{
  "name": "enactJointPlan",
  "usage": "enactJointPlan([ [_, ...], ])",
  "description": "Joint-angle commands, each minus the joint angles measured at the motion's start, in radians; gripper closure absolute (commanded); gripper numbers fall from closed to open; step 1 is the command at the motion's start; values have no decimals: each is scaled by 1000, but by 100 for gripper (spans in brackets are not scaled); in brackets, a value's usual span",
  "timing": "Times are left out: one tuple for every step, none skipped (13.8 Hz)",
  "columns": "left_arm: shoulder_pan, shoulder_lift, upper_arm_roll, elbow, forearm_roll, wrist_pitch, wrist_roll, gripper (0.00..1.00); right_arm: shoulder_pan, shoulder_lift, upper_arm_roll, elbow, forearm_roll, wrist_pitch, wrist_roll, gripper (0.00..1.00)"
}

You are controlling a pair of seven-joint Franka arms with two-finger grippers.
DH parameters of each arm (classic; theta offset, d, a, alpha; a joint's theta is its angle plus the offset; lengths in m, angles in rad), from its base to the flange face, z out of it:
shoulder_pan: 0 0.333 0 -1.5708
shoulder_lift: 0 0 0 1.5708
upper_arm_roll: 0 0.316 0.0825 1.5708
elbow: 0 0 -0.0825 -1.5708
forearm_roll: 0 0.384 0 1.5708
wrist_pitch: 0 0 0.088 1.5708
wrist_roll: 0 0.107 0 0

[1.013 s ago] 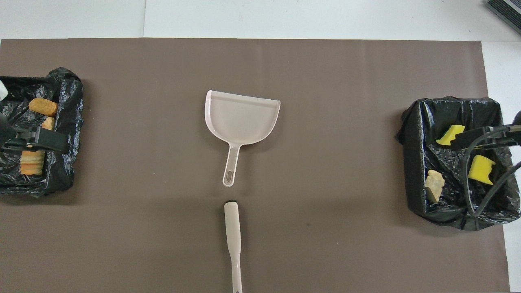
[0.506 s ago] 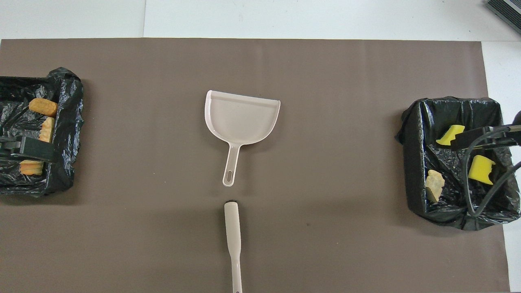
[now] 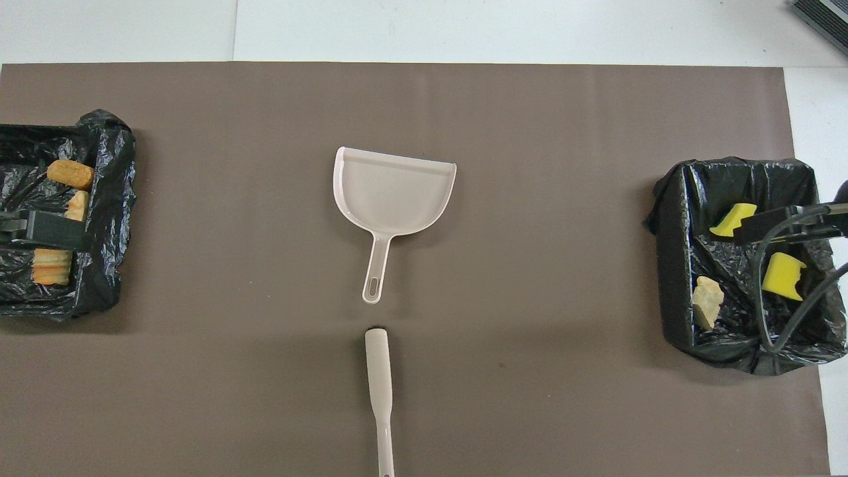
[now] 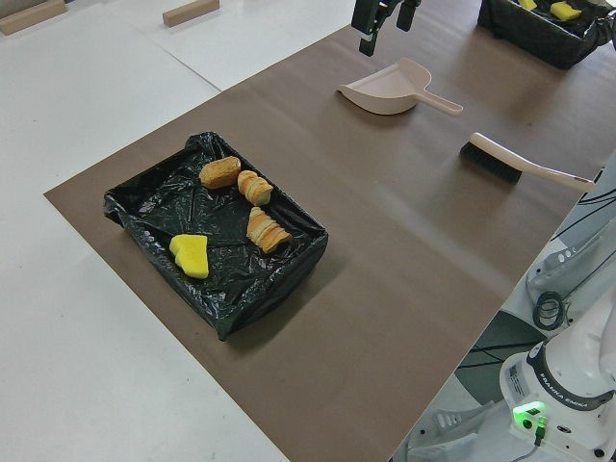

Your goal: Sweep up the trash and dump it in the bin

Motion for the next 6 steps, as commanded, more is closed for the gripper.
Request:
enactJointPlan([
  [5,-13,-2,-7,11,7,-1,0,-5,-14,4,-15,6,1,14,0],
  [5,-14,-2,-11,11,-5,-1,0,-5,-14,4,-15,6,1,14,0],
  [5,-14,-2,-10,11,-4,-2,0,-5,-14,4,-15,6,0,14,0],
  [3,-14,-2,-12,11,2,-1,0,-5,-14,4,-15,6,1,14,0],
  [3,-14,-2,-12,11,1,-1,0,-5,-14,4,-15,6,1,14,0],
  [3,-16,-2,-13,11,-4,2,0,-5,-14,4,-15,6,1,14,0],
])
